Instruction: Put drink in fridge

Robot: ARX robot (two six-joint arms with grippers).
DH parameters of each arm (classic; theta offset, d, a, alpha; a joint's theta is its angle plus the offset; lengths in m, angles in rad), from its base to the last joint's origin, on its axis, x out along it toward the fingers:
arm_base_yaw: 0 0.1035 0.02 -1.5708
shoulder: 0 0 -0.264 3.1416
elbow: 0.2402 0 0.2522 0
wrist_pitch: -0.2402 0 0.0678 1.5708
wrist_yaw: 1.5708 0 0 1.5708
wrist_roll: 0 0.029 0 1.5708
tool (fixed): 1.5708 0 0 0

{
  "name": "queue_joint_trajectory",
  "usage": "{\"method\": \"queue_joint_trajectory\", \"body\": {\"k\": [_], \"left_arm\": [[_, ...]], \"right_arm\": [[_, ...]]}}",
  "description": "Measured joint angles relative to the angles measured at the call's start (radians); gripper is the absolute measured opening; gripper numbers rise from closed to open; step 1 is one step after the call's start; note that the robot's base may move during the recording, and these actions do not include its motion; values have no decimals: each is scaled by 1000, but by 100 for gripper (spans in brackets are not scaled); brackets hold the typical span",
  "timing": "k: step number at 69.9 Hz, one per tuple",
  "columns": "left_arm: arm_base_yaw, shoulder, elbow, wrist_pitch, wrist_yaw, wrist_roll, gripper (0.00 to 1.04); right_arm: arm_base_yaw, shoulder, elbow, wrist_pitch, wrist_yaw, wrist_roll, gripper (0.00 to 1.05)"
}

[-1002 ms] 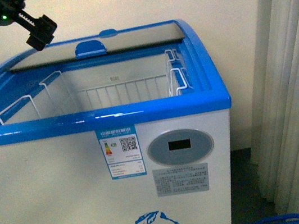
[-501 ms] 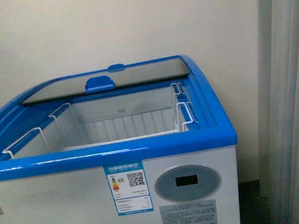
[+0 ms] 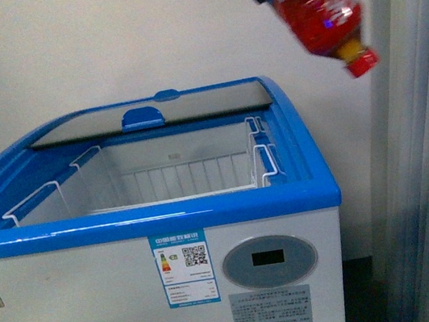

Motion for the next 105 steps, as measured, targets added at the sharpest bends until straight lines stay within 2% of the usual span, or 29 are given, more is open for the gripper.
{"method": "queue_joint_trajectory", "body": {"k": [4, 9, 24, 32, 42, 56, 86, 97, 101, 105], "left_arm": [[0, -41, -19, -23, 0, 0, 3], [1, -80, -35, -45, 0, 0, 3], [1, -177, -64, -113, 0, 0, 3], [1, -219, -80, -139, 0, 0, 3], [1, -248, -105, -133, 0, 0, 3], [1, -343, -105, -219, 0, 0, 3], [1, -497, -105, -372, 0, 0, 3], [1, -533, -105, -409, -1, -1, 3], [0, -554, -105, -428, 0, -1, 3], [1, -640, -105, -547, 0, -1, 3]], "right_arm": [[63, 165, 197, -82, 10, -37, 36], [108, 259, 309, -122, 34, -79, 36], [174, 413, 501, -120, 103, -183, 36], [197, 475, 581, -87, 105, -235, 36], [217, 505, 604, -76, 92, -268, 36], [250, 570, 637, -59, 67, -317, 36], [262, 764, 689, 2, 73, -423, 36], [247, 823, 691, 4, 58, -407, 36], [247, 825, 695, 11, 87, -418, 36], [246, 827, 697, 13, 84, -418, 36]]}}
